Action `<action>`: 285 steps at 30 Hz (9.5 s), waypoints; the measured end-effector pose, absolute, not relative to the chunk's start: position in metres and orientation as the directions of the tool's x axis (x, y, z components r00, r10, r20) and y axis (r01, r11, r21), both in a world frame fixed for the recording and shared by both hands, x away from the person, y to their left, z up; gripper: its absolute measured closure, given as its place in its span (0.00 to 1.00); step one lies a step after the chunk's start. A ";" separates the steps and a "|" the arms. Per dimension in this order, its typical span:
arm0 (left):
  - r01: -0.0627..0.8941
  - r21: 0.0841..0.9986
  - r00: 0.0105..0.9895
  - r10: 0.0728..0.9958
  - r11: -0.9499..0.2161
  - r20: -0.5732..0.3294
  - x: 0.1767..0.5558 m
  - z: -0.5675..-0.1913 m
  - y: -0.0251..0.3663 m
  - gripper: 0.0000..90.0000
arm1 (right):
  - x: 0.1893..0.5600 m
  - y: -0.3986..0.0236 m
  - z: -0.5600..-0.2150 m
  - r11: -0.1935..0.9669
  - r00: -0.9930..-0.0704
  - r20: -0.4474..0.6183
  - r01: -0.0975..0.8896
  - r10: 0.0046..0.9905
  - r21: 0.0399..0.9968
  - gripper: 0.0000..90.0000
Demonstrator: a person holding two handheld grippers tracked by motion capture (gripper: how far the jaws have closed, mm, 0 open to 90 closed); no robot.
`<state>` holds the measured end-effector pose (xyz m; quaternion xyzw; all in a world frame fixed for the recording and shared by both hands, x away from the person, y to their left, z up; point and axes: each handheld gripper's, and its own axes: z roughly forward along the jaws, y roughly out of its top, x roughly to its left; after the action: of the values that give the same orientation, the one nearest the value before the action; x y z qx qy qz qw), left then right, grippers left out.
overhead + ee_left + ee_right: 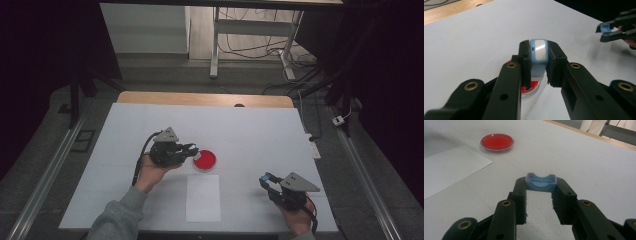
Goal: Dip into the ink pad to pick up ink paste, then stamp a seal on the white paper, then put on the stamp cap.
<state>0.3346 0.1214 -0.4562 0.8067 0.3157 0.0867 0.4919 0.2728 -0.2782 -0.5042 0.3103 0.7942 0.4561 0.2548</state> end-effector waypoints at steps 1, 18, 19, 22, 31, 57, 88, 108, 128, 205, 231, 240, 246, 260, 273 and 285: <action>0.421 0.849 0.788 0.592 -0.319 -0.168 0.333 -0.455 0.121 0.85 | 0.273 -0.278 -0.504 0.390 -0.677 -0.121 0.260 0.726 0.883 0.72; 0.405 0.840 0.818 0.553 -0.360 -0.157 0.321 -0.455 0.123 0.85 | 0.273 -0.278 -0.504 0.392 -0.677 -0.122 0.261 0.726 0.882 0.72; 0.404 0.840 0.819 0.551 -0.361 -0.157 0.320 -0.455 0.123 0.85 | 0.273 -0.278 -0.504 0.392 -0.678 -0.122 0.261 0.725 0.882 0.72; 0.402 0.837 0.822 0.549 -0.371 -0.152 0.316 -0.456 0.124 0.85 | 0.273 -0.278 -0.504 0.394 -0.678 -0.123 0.260 0.724 0.882 0.72; 0.391 0.832 0.836 0.531 -0.394 -0.141 0.305 -0.457 0.122 0.85 | 0.273 -0.278 -0.505 0.391 -0.680 -0.120 0.260 0.724 0.883 0.72; 0.366 0.810 0.875 0.466 -0.458 -0.132 0.282 -0.462 0.103 0.84 | 0.274 -0.278 -0.505 0.395 -0.681 -0.114 0.273 0.723 0.877 0.72; 0.374 0.768 0.889 0.437 -0.520 -0.137 0.272 -0.487 0.087 0.84 | 0.274 -0.277 -0.506 0.398 -0.683 -0.112 0.276 0.721 0.875 0.72; 0.373 0.743 0.883 0.458 -0.556 -0.101 0.276 -0.504 0.079 0.84 | 0.274 -0.277 -0.506 0.397 -0.682 -0.111 0.279 0.723 0.875 0.72; 0.371 0.730 0.882 0.464 -0.574 -0.083 0.277 -0.511 0.076 0.84 | 0.274 -0.277 -0.506 0.399 -0.684 -0.110 0.280 0.721 0.873 0.72; 0.358 0.761 0.874 0.482 -0.541 -0.069 0.274 -0.498 0.078 0.85 | 0.274 -0.277 -0.506 0.398 -0.684 -0.112 0.276 0.720 0.875 0.72; 0.384 0.823 0.851 0.506 -0.418 -0.140 0.273 -0.467 0.103 0.85 | 0.274 -0.276 -0.505 0.398 -0.685 -0.113 0.273 0.719 0.876 0.72; 0.396 0.841 0.839 0.517 -0.369 -0.168 0.273 -0.459 0.114 0.84 | 0.274 -0.276 -0.505 0.399 -0.685 -0.114 0.273 0.719 0.876 0.72; 0.407 0.848 0.829 0.527 -0.340 -0.187 0.274 -0.456 0.121 0.84 | 0.274 -0.276 -0.506 0.399 -0.685 -0.115 0.273 0.720 0.875 0.72; 0.410 0.847 0.827 0.530 -0.339 -0.189 0.275 -0.456 0.123 0.84 | 0.274 -0.276 -0.506 0.402 -0.686 -0.117 0.271 0.718 0.875 0.72; 0.417 0.842 0.823 0.534 -0.342 -0.191 0.277 -0.459 0.122 0.84 | 0.273 -0.275 -0.506 0.399 -0.686 -0.116 0.269 0.718 0.877 0.72; 0.416 0.839 0.825 0.533 -0.351 -0.186 0.276 -0.460 0.121 0.84 | 0.273 -0.271 -0.505 0.406 -0.695 -0.121 0.261 0.709 0.876 0.72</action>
<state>0.2765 0.1205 -0.4596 0.8196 0.2894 0.0596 0.4909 0.2725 -0.2706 -0.5054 0.3026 0.8013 0.4533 0.2466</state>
